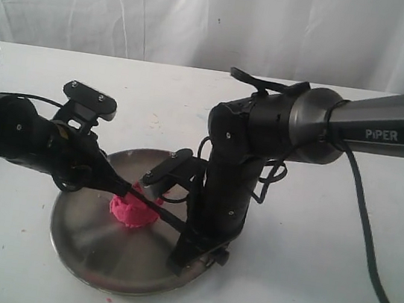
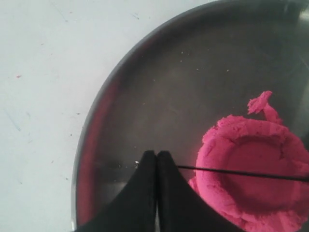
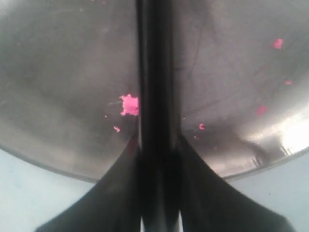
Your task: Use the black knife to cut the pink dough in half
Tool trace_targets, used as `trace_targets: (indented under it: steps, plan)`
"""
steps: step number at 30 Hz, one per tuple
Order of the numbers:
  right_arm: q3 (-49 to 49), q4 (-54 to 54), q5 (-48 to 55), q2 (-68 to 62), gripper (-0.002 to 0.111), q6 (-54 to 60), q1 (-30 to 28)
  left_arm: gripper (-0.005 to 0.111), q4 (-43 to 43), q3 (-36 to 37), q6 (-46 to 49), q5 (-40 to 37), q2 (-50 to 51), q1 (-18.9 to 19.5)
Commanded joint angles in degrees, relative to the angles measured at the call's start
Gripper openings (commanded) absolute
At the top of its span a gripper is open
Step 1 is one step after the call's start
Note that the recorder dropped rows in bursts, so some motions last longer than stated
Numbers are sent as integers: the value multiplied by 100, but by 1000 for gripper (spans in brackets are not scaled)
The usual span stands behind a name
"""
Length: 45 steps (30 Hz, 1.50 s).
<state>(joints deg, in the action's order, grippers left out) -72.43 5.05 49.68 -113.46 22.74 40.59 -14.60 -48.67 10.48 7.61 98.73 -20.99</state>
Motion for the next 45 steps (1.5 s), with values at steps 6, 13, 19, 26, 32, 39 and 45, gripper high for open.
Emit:
trace_targets:
  steps: [6, 13, 19, 26, 32, 39, 45]
  plan:
    - [-12, -23, 32, -127, 0, -6, -12, 0, 8, -6, -1, -32, 132, -32]
    - [-12, -23, 32, -127, 0, -6, -12, 0, 8, -6, -1, 109, -27, -32]
    - [-12, -23, 32, -127, 0, -6, -12, 0, 136, -6, -1, 71, -432, -32]
    - [-12, 2, 54, -127, 0, -6, -12, 0, 327, -6, -1, 546, -75, -32]
    - [-12, -4, 41, -127, 0, -6, -12, 0, 741, -6, -245, 782, 265, -32]
    - [-12, 7, -9, -127, 0, -6, -12, 0, 741, -6, -299, 747, 758, -32]
    - [-12, 7, -30, -127, 0, -6, -12, 0, 741, -6, -299, 769, 1151, -32]
